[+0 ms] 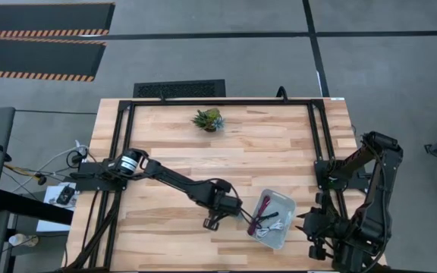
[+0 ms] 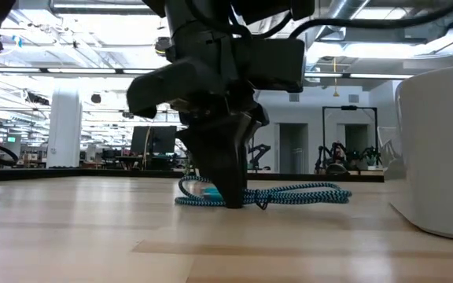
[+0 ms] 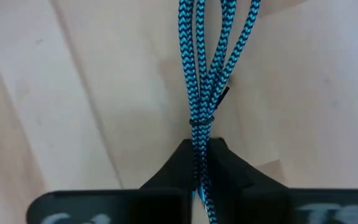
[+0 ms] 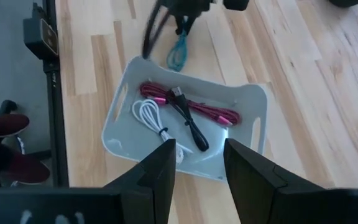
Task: Pick and place USB-C Cables
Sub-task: Put the blue charger cable into the white bin
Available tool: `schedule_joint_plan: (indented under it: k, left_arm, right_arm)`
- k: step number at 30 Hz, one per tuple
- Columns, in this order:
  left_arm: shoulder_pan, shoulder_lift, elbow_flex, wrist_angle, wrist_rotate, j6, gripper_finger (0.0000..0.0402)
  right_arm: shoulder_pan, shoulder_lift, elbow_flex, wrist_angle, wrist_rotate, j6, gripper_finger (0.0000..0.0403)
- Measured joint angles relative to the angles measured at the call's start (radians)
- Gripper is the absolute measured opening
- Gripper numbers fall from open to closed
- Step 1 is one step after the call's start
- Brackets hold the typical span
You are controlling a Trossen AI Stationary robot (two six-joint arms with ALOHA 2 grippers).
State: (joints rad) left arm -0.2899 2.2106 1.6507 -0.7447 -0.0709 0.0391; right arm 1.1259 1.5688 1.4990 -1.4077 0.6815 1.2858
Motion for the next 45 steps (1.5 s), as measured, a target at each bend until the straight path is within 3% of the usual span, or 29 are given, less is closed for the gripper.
schedule_joint_plan:
  k: [5,10,20,30,36,45]
  left_arm:
    - [0.003,0.007,0.055,-0.030,-0.065,-0.060,0.0007]
    - [0.002,0.004,0.131,-0.057,-0.065,-0.087,0.0010]
    - [0.001,0.001,0.360,-0.152,-0.124,-0.146,0.0009]
    - [0.007,-0.002,0.429,0.275,-0.122,-0.247,0.0008]
    - [-0.001,-0.002,0.427,0.475,-0.254,-0.303,0.0008]
    - [-0.066,0.000,0.324,0.605,-0.452,-0.424,0.0008]
  right_arm:
    - [0.003,0.000,0.000,-0.002,0.000,0.000,0.0161]
    - [0.008,0.000,0.000,-0.002,-0.001,0.002,0.0161]
    - [0.049,0.000,0.000,-0.008,-0.001,0.052,0.0161]
    - [0.110,0.000,0.000,-0.013,-0.002,0.162,0.0161]
    - [0.139,0.000,0.000,-0.018,-0.003,0.218,0.0161]
    - [0.144,0.000,0.000,-0.029,-0.002,0.232,0.0161]
